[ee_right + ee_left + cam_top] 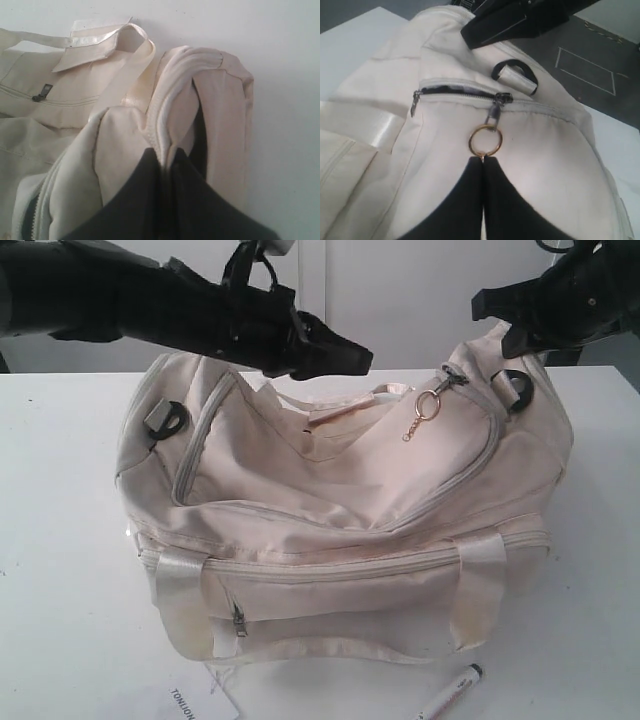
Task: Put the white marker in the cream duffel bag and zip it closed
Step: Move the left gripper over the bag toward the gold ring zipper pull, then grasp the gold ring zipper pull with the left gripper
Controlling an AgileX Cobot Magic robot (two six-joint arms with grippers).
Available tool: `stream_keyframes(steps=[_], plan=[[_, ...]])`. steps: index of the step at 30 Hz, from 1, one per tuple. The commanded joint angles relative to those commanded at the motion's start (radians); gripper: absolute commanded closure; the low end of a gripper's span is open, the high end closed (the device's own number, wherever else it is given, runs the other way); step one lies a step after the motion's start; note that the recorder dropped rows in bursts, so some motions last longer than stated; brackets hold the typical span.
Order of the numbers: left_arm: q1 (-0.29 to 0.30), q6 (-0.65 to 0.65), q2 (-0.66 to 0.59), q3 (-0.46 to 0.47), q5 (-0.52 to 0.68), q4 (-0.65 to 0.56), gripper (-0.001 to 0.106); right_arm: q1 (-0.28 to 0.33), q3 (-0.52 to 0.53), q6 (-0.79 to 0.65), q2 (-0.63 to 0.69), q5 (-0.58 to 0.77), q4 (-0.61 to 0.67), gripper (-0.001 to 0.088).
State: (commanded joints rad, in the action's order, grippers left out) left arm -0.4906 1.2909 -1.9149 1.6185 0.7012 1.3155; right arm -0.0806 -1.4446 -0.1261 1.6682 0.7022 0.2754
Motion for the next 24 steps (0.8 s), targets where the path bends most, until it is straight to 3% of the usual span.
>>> stream_keyframes(steps=[7,12,16,24], plan=[[-0.048,0.144,-0.075,0.086,0.006,-0.026,0.103,0.000,0.000,-0.002,0.000,0.000,0.000,0.0868],[-0.099,0.290,-0.081,0.088,-0.053,-0.105,0.073,0.000,0.000,-0.002,0.000,0.000,-0.002,0.0868],[-0.120,0.307,-0.081,0.088,-0.153,-0.115,0.055,0.000,0.000,-0.002,0.000,0.000,-0.002,0.0868],[-0.122,0.310,-0.099,0.088,-0.188,-0.144,0.053,0.000,0.000,-0.002,0.000,0.000,-0.002,0.0868]])
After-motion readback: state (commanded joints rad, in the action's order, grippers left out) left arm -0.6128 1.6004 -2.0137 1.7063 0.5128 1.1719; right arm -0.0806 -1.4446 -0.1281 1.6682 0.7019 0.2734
